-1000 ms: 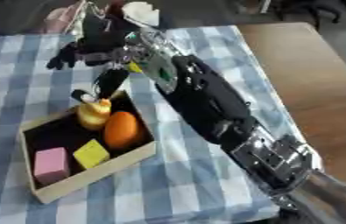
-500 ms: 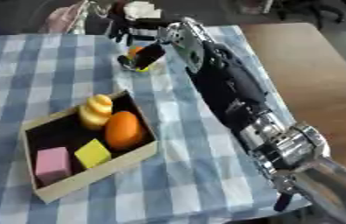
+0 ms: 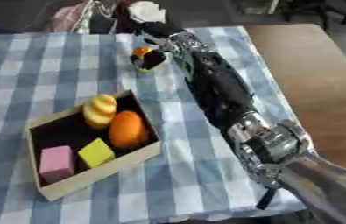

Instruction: Pick up objects on the table and place them in the box.

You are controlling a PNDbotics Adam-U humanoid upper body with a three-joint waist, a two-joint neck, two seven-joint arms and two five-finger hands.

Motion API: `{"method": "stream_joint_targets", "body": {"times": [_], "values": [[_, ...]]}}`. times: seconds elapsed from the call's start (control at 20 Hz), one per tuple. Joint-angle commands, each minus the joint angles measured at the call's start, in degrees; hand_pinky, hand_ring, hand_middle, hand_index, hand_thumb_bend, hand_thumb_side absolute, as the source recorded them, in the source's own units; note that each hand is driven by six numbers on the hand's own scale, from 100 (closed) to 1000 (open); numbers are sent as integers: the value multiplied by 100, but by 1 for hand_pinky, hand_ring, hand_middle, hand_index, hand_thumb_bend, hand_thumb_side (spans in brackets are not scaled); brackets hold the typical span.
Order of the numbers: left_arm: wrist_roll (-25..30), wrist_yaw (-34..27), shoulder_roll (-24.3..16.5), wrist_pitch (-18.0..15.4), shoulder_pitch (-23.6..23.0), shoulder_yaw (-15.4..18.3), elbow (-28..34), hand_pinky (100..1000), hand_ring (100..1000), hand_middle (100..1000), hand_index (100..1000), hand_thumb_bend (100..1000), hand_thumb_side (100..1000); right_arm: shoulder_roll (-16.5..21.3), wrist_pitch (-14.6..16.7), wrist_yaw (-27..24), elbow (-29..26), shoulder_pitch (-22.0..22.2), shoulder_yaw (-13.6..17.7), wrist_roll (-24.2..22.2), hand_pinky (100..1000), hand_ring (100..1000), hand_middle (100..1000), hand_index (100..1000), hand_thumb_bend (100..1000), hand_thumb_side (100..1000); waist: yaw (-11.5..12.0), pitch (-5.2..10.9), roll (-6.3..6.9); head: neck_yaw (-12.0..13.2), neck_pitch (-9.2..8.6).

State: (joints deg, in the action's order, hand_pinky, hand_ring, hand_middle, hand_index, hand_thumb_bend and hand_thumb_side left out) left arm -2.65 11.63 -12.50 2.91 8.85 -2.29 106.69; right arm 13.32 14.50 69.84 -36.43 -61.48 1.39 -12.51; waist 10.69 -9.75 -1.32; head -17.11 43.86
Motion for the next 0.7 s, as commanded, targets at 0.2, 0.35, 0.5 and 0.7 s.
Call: {"method": "stream_joint_targets", "body": {"times": [0.2, 0.35, 0.5, 0.7], "values": [[52, -7, -23, -18, 84, -33, 87, 628, 487, 507, 732, 212, 604, 114, -261, 238, 245, -104, 153, -7, 858, 822, 855, 960, 153, 464, 25, 17, -9, -44, 26], [70, -12, -13, -21, 82, -50, 87, 628, 487, 507, 732, 211, 606, 118, -430, 317, 323, -65, 196, 89, 851, 815, 843, 954, 132, 451, 37, 4, 0, -59, 26], [95, -19, 5, -28, 88, -70, 84, 628, 486, 507, 732, 210, 607, 80, -578, 437, 383, -18, 201, 275, 844, 803, 823, 940, 127, 424, 50, -7, 10, -71, 26], [112, -27, 17, -34, 94, -79, 90, 629, 486, 507, 733, 208, 607, -1, -589, 488, 409, 34, 206, 460, 823, 757, 728, 879, 100, 335, 61, -17, 30, -85, 26]]}}
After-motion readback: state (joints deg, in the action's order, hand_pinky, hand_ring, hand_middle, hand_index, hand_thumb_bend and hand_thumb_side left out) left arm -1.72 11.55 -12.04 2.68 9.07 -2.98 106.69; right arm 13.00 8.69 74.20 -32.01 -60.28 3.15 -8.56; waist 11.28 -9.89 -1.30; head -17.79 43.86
